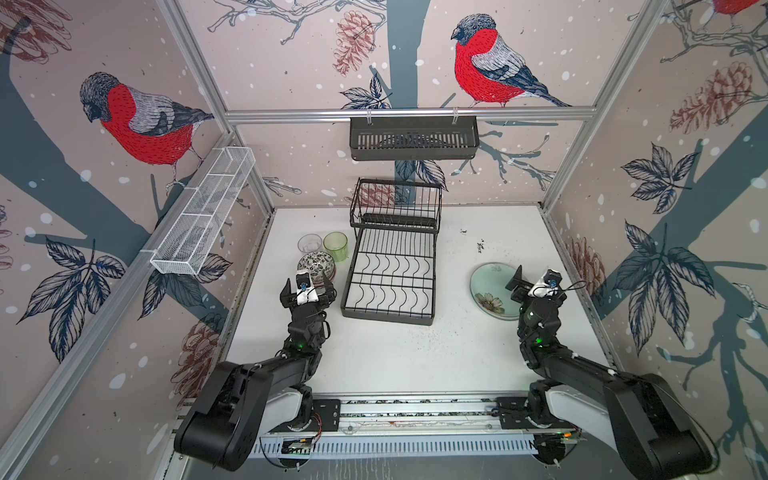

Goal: Unload the mixed dishes from the dish rack

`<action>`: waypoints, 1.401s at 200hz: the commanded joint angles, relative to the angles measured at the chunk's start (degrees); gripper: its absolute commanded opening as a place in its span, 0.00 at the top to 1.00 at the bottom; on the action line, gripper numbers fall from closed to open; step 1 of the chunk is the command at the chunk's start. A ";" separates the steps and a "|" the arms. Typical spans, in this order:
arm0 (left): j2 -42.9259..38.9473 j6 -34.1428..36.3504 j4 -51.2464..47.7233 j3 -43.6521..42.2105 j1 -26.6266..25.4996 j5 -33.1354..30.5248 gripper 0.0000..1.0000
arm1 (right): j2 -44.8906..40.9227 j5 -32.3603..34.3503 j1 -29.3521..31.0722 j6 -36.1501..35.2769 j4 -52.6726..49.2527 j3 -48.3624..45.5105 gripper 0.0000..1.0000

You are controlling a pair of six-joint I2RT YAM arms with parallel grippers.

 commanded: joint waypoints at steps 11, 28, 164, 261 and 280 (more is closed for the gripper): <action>6.12 2.36 10.41 1.87 1.22 1.09 0.02 | 0.49 1.60 -0.49 -0.20 1.58 0.64 0.00; 9.16 1.06 13.72 1.52 3.28 2.65 0.02 | 2.63 4.38 -1.05 -1.45 5.45 -0.42 0.00; 18.26 -4.37 14.01 4.02 8.68 8.92 0.02 | 12.64 2.38 -6.51 1.50 7.93 2.02 0.00; 18.80 -5.77 8.11 7.57 9.82 8.29 0.02 | 19.57 -7.24 -9.55 0.54 5.02 7.20 0.00; 18.78 -5.77 8.05 7.70 9.82 8.25 0.02 | 22.78 -10.53 -8.32 -2.76 4.41 9.63 0.00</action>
